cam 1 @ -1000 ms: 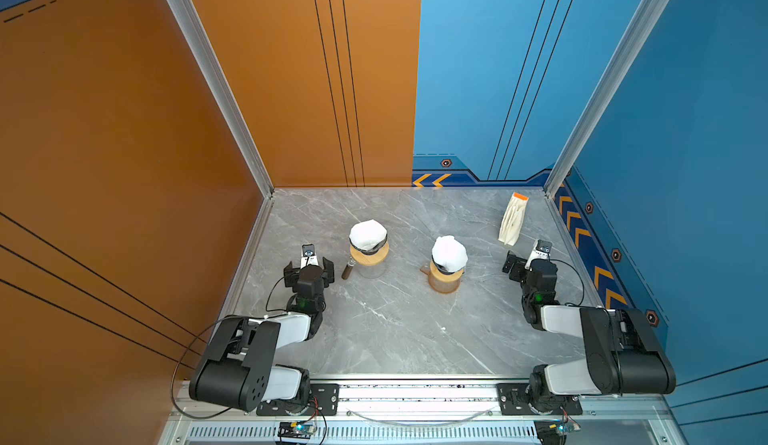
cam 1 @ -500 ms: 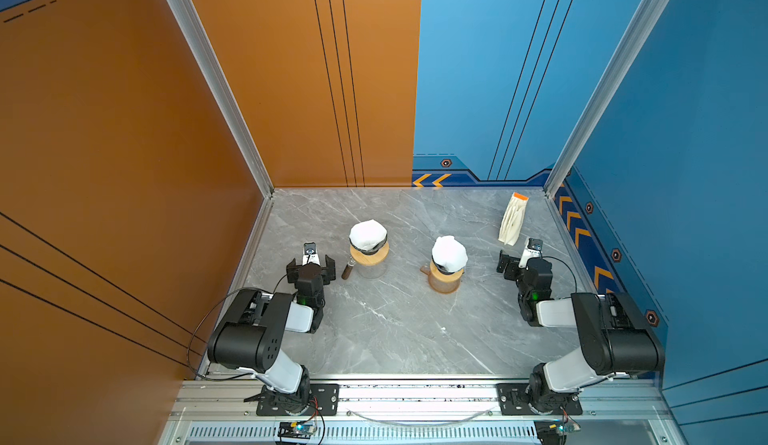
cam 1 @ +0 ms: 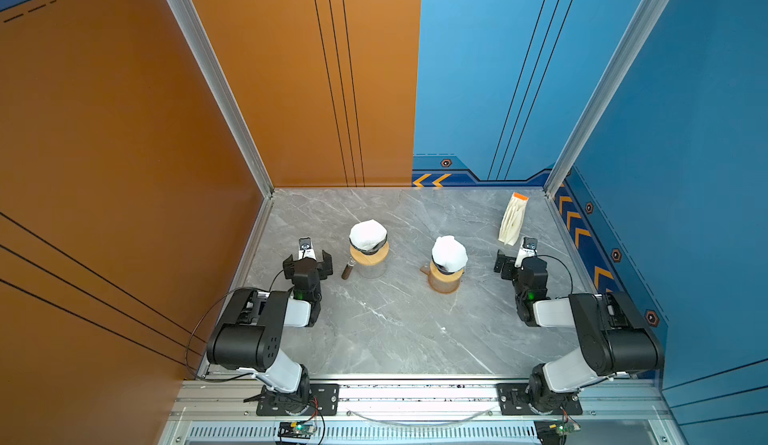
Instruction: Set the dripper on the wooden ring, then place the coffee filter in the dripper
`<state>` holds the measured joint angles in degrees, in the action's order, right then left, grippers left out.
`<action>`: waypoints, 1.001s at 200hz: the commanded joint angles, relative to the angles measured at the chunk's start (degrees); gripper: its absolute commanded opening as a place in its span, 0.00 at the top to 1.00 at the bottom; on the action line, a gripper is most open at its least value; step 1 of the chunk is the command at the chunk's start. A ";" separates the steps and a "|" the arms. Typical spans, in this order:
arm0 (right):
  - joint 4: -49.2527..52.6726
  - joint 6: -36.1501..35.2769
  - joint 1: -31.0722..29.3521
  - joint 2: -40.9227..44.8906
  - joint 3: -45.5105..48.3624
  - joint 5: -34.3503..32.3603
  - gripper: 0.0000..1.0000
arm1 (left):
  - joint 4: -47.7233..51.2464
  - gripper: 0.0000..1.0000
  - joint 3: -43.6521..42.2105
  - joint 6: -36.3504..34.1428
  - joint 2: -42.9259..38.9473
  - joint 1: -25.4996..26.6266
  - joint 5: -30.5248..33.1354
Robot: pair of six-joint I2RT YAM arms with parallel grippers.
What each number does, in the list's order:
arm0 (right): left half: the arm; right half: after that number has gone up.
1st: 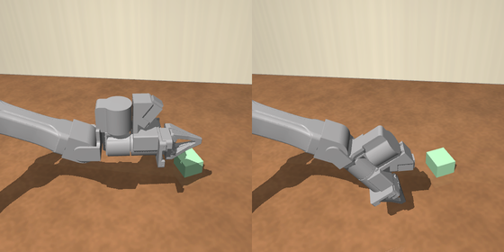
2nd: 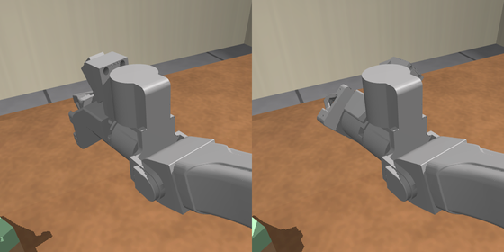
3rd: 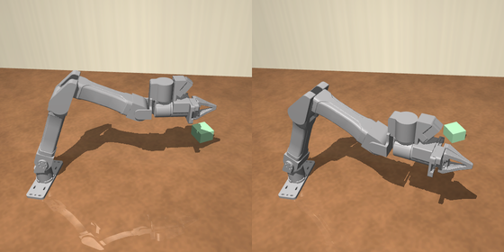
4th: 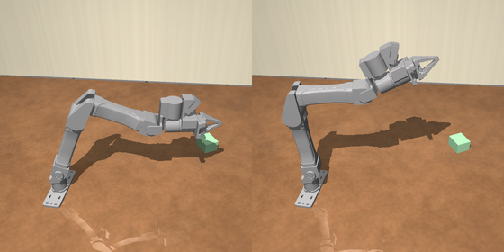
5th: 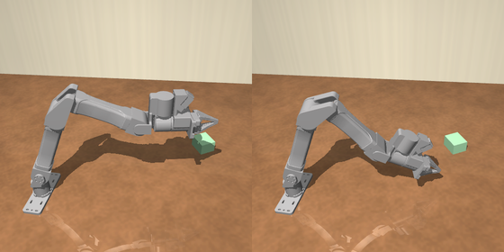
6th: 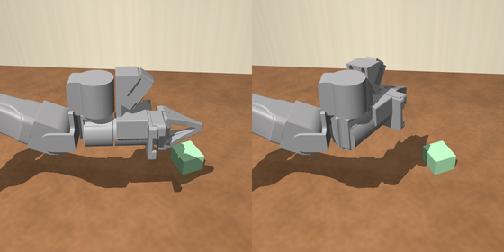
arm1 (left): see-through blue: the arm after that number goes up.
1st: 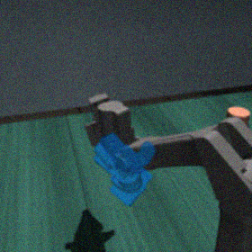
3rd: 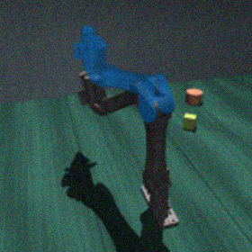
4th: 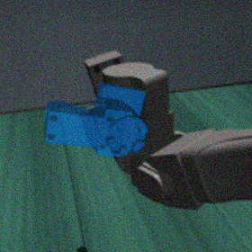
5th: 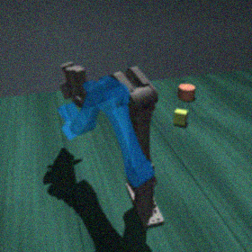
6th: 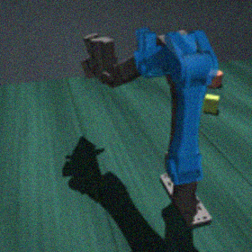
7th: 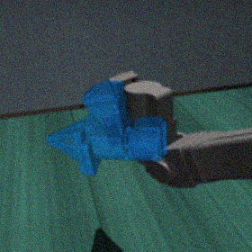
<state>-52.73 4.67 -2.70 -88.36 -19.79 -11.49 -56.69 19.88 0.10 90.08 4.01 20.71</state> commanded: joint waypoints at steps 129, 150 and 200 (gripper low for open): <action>-0.53 -0.87 -0.46 -0.24 -0.90 -1.77 0.00 | 0.96 0.02 0.72 0.30 -0.34 0.30 -0.30; -0.56 -0.88 -0.46 -0.24 -0.95 -1.73 0.00 | 0.96 0.02 0.71 0.30 -0.29 0.38 -0.34; -0.54 -0.90 -0.46 -0.24 -0.91 -1.78 0.00 | 1.05 0.02 0.90 0.32 -0.08 0.34 -0.37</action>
<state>-52.73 4.40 -2.70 -88.36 -19.84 -12.25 -56.01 19.92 0.43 90.08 4.14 20.71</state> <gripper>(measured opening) 0.999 0.978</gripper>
